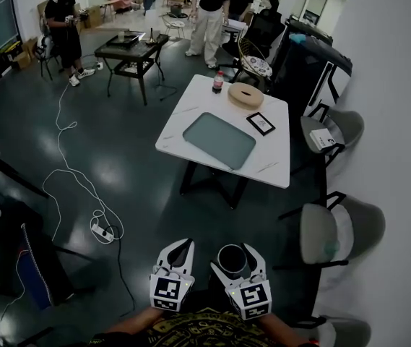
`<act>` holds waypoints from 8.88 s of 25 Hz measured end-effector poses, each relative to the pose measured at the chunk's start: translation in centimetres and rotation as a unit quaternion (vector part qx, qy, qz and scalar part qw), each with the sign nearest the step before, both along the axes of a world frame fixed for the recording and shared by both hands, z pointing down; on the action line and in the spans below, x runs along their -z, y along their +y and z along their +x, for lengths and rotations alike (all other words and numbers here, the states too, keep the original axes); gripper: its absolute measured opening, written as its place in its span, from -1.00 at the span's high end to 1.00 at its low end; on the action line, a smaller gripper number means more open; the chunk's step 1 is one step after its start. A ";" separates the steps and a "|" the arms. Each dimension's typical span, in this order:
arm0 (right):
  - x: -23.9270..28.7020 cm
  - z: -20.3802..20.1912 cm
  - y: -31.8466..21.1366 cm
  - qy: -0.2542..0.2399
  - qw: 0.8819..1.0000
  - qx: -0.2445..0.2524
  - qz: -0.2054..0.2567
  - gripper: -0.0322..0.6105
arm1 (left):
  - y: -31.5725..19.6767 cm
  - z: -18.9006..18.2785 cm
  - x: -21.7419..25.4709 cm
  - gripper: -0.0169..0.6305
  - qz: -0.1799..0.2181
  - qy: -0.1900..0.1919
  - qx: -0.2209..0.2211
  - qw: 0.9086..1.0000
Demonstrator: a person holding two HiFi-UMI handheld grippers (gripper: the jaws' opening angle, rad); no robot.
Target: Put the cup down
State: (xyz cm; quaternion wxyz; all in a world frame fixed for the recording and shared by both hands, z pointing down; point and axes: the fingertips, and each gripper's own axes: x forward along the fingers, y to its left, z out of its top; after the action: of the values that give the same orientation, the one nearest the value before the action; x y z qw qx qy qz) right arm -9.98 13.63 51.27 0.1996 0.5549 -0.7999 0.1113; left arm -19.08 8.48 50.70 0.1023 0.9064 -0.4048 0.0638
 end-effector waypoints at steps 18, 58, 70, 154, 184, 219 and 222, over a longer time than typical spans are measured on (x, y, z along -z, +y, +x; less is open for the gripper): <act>-1.1 2.0 -5.8 -0.025 0.999 0.030 0.005 -0.32 | -4.8 1.5 -0.7 0.91 -0.007 -0.034 0.028 0.999; -1.2 17.9 -22.1 -0.043 0.992 0.120 -0.007 -0.32 | -20.2 17.7 -0.3 0.91 -0.019 -0.067 0.099 0.993; -1.4 20.5 -23.0 -0.054 0.990 0.126 -0.006 -0.32 | -20.1 20.2 -0.5 0.91 -0.024 -0.085 0.101 0.991; -13.7 16.6 -51.2 0.009 0.999 0.011 -0.051 -0.32 | -49.2 19.2 -14.6 0.91 -0.112 -0.127 -0.006 0.985; -12.5 16.8 -48.9 -0.018 0.999 0.020 -0.019 -0.40 | -47.2 19.6 -13.1 0.91 -0.090 -0.131 -0.014 0.987; -1.9 20.5 -34.9 -0.042 0.997 0.037 0.057 0.77 | -33.4 22.2 -0.5 0.91 0.001 -0.069 0.052 0.996; -1.9 20.7 -33.0 -0.041 0.996 0.045 0.058 0.85 | -31.1 22.1 -0.4 0.91 0.002 -0.072 0.065 0.995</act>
State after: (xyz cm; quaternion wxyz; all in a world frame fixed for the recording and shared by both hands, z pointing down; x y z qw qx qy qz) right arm 10.74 -19.41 53.20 0.1390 0.5237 -0.8368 0.0788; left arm 3.02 -22.61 51.14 0.0754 0.8715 -0.4692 0.1213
